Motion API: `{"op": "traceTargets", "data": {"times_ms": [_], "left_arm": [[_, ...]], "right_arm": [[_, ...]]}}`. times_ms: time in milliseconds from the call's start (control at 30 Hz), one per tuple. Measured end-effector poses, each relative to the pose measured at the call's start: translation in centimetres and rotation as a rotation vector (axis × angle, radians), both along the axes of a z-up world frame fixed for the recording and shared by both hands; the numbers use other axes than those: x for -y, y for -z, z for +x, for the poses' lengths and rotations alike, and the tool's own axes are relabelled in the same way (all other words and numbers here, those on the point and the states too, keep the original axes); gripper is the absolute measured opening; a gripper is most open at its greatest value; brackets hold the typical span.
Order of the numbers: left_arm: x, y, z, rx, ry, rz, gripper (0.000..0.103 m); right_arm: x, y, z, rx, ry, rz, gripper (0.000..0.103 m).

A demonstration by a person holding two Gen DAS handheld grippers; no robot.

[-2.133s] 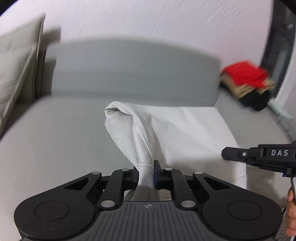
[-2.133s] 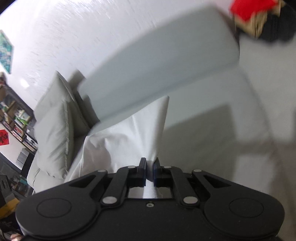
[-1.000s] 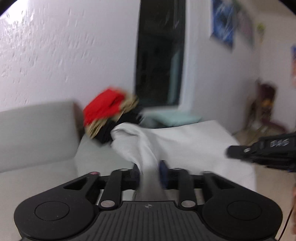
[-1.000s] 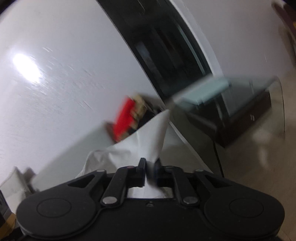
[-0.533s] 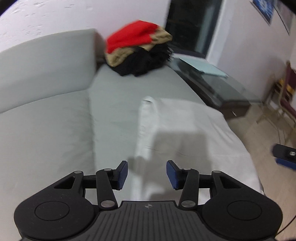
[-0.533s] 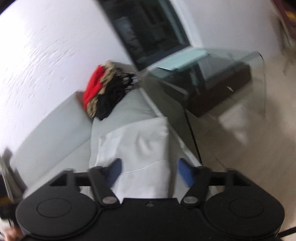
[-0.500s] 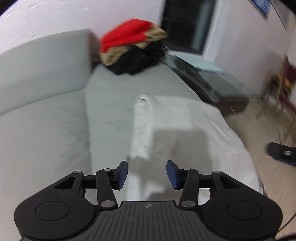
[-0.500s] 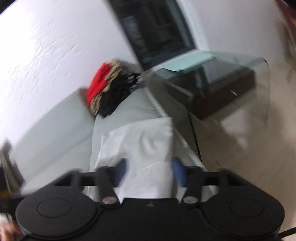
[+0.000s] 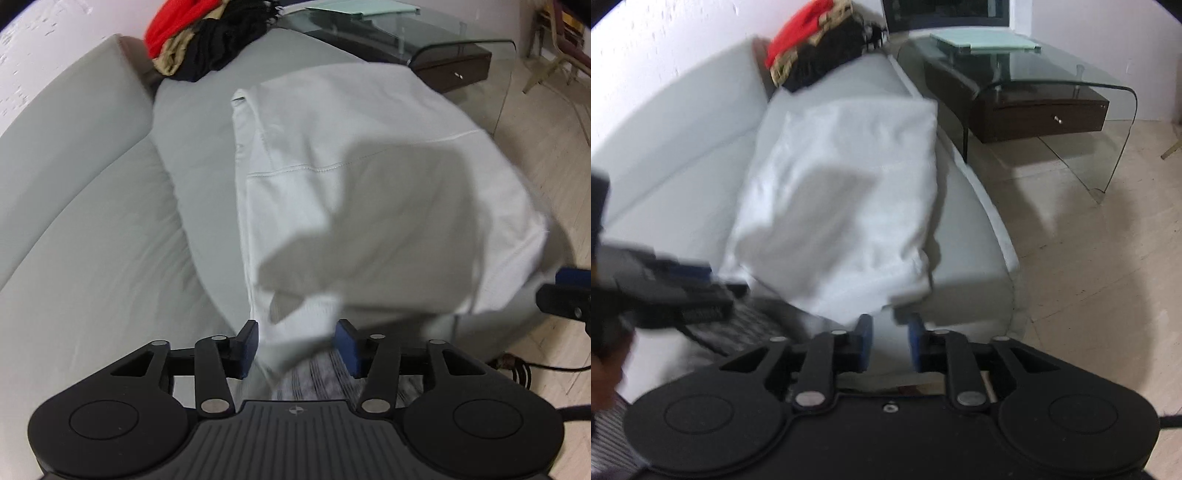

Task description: Fold clothes

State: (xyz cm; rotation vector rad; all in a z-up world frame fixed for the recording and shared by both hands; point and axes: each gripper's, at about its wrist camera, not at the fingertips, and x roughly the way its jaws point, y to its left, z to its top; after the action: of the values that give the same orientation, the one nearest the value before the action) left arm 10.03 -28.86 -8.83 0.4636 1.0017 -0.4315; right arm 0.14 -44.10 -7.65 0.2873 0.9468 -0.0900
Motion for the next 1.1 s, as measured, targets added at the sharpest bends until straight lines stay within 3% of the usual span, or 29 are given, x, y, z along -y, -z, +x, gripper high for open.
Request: {"op": "traceTargets", "data": {"times_ms": [100,300,567,867,1100], "left_arm": [[-0.7,-3.1,-1.4,0.042,-0.004,-0.032,0.074],[-2.6,-9.0,-3.4,0.115,-0.009,-0.155,0.092],[-4.7,-13.0,-5.1,0.094,-0.036,-0.282,0.102],[-5.4,-13.5,-6.4,0.104,-0.042,-0.270,0.102],[-5.8,-14.1,-6.7,0.101,-0.028,-0.344,0.103]], "right_arm": [[-0.6,-3.2,-0.6,0.088,0.016,0.027,0.073],[-1.8,-9.6,-1.9,0.153,0.061,0.024,0.103],[-3.5,-13.8,-3.1,0.101,0.113,-0.057,0.103],[-4.6,-13.9,-4.9,0.102,0.151,-0.078,0.103],[-5.6,-14.6,-5.1,0.110,0.124,-0.123,0.103]]}}
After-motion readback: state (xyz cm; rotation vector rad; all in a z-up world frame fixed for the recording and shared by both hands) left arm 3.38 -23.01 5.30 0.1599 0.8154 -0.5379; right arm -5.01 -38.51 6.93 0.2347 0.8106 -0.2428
